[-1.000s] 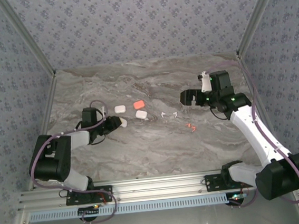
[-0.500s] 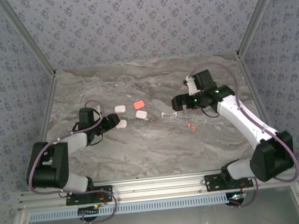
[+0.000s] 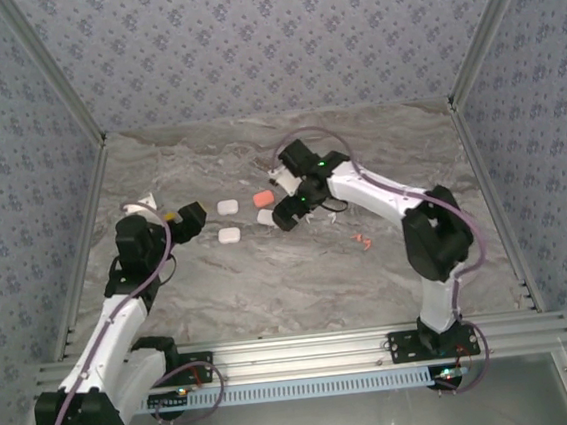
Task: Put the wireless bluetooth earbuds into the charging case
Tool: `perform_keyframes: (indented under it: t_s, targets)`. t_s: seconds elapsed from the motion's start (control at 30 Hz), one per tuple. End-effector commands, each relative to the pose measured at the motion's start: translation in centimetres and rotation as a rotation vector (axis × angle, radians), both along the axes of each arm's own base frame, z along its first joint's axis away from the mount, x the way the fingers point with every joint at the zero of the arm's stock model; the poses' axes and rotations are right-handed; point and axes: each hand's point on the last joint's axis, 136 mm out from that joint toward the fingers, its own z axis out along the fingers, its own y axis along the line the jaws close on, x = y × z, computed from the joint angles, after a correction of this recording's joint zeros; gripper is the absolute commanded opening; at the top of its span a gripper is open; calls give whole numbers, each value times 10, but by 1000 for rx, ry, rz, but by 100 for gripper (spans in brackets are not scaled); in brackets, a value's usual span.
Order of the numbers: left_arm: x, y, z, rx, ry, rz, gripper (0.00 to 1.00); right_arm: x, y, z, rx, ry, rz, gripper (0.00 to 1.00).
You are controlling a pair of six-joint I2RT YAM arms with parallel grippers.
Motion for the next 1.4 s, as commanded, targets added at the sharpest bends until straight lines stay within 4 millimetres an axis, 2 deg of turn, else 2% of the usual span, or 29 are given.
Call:
perform_keyframes:
  t_s: [0.0,0.13,0.33,0.77,1.03,1.23,1.37]
  targets:
    - [-7,9,-14,28,49,34,94,1,18,-16,-66,3,122,92]
    - [-8,10,-15,25,47,37,94,13,36,-33,-108,6,147,90]
    - [-7,10,-12,24,41,36,95,26,44,-54,-143,22,144,88]
    - [-5,10,-15,31,52,39,96,23,59,-83,-175,46,203,80]
    - [-6,11,-14,35,60,40,96,17,56,-94,-238,46,239,67]
    - [-6,10,-15,37,66,35,96,12,46,-91,-241,59,243,62]
    - [-5,10,-14,35,65,37,96,11,43,-91,-241,58,244,55]
